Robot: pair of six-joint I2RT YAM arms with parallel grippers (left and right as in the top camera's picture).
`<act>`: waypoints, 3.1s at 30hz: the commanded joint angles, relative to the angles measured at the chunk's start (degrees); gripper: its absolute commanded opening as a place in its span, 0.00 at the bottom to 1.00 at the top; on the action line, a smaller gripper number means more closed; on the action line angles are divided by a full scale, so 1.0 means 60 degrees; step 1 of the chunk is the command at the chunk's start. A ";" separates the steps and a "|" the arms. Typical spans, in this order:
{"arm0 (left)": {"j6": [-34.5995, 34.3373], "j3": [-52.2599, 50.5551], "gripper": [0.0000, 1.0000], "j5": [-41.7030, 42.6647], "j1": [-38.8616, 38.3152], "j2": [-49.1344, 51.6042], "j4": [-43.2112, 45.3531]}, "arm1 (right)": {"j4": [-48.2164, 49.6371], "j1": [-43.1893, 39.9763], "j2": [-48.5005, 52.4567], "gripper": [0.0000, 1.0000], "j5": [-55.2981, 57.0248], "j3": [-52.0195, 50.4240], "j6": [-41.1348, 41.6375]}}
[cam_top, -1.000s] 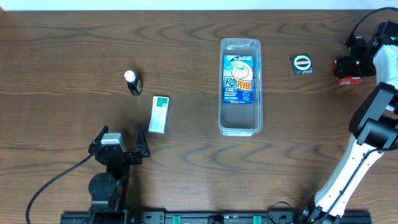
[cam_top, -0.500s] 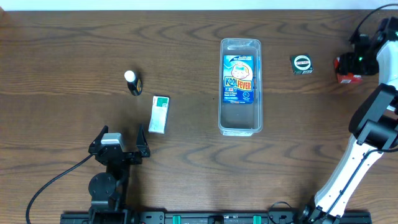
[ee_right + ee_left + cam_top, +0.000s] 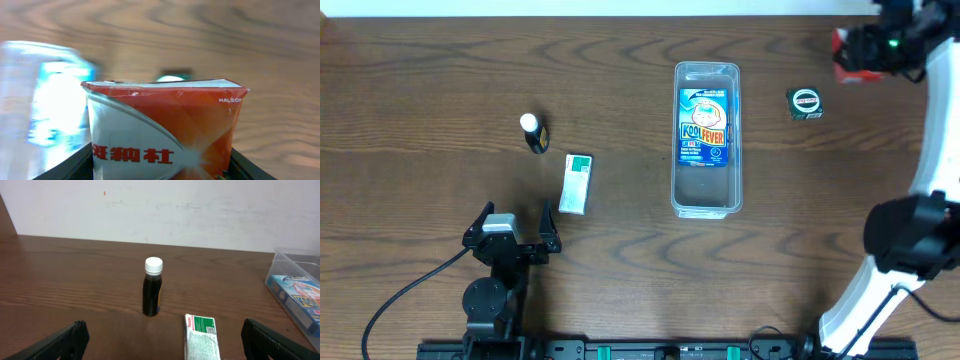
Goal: Pack container
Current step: 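Carry the red-white box into the container and release it on the blue box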
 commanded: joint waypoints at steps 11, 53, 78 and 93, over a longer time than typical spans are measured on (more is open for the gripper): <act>0.0058 -0.0175 0.98 -0.0113 0.0047 -0.0058 -0.0357 | 0.0011 0.3344 -0.0058 0.64 0.0568 -0.0357 0.2812; 0.0058 -0.0175 0.98 -0.0109 0.0047 -0.0058 -0.0357 | 0.5533 0.5220 0.0058 0.67 0.3151 -0.6262 0.6240; 0.0058 -0.0175 0.98 -0.0109 0.0047 -0.0058 -0.0357 | 0.5716 0.5431 0.0058 0.69 0.3166 -0.6262 0.6065; 0.0058 -0.0175 0.98 -0.0109 0.0047 -0.0058 -0.0361 | 0.5734 0.5377 0.0055 0.74 0.3169 -0.6229 0.6043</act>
